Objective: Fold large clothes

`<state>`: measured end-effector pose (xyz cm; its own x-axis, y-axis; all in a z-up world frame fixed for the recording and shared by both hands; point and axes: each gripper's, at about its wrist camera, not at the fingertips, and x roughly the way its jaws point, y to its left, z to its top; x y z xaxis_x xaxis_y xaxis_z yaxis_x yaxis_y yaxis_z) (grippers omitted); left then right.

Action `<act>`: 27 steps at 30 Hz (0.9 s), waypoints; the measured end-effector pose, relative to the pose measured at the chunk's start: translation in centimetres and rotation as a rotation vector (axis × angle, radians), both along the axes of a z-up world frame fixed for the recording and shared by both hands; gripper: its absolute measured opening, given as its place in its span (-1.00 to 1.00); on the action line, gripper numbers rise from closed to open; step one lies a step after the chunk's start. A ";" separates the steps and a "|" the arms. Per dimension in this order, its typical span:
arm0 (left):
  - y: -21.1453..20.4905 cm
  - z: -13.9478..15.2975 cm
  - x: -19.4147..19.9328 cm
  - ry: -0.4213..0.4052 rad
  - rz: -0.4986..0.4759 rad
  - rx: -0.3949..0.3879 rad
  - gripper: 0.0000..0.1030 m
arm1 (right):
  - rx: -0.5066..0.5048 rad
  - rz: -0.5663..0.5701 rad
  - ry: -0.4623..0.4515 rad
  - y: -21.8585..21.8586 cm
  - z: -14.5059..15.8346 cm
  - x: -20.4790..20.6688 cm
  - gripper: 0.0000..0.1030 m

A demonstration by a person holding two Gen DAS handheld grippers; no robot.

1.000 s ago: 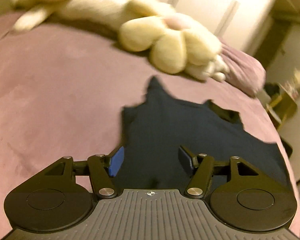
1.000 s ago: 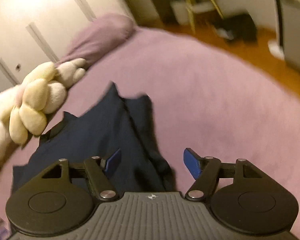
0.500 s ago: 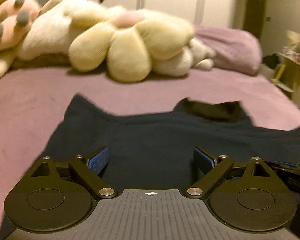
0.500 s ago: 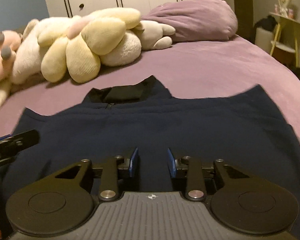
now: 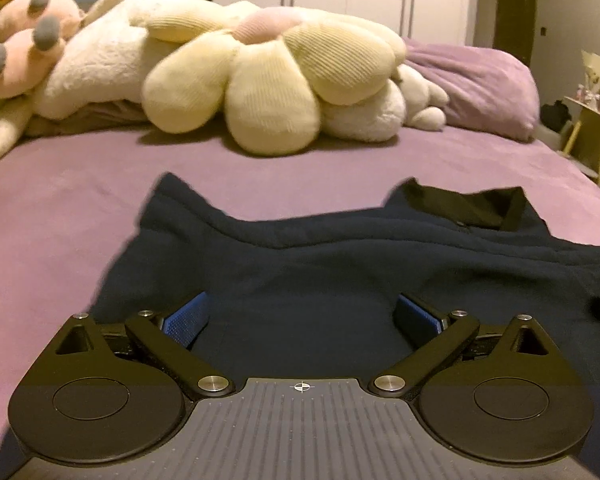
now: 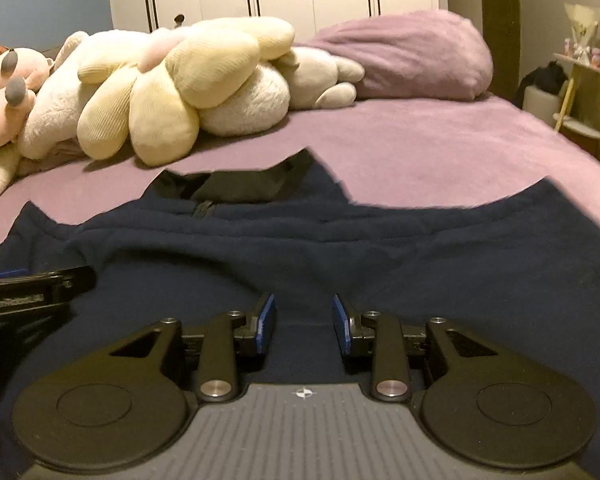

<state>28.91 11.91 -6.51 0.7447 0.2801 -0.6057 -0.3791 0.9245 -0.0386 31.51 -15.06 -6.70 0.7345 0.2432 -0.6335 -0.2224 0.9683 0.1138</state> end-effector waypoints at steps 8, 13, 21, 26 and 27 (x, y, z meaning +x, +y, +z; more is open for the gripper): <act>1.4 0.1 -0.4 0.006 0.052 -0.004 0.99 | -0.074 -0.245 -0.048 -9.0 0.3 0.1 -0.39; 1.5 -0.7 0.2 0.021 0.057 -0.006 1.00 | -0.027 -0.261 -0.042 -10.7 -0.8 0.0 -0.36; 3.4 3.0 -4.7 0.027 -0.037 -0.076 1.00 | -0.034 -0.252 -0.015 -10.3 -0.6 0.6 -0.34; 7.3 4.3 -12.8 0.029 0.026 -0.136 1.00 | 0.007 -0.244 -0.037 -9.5 2.1 -2.6 -0.33; 8.3 3.9 -13.8 0.048 0.044 -0.190 1.00 | 0.045 -0.222 -0.046 -9.3 2.6 -3.9 -0.33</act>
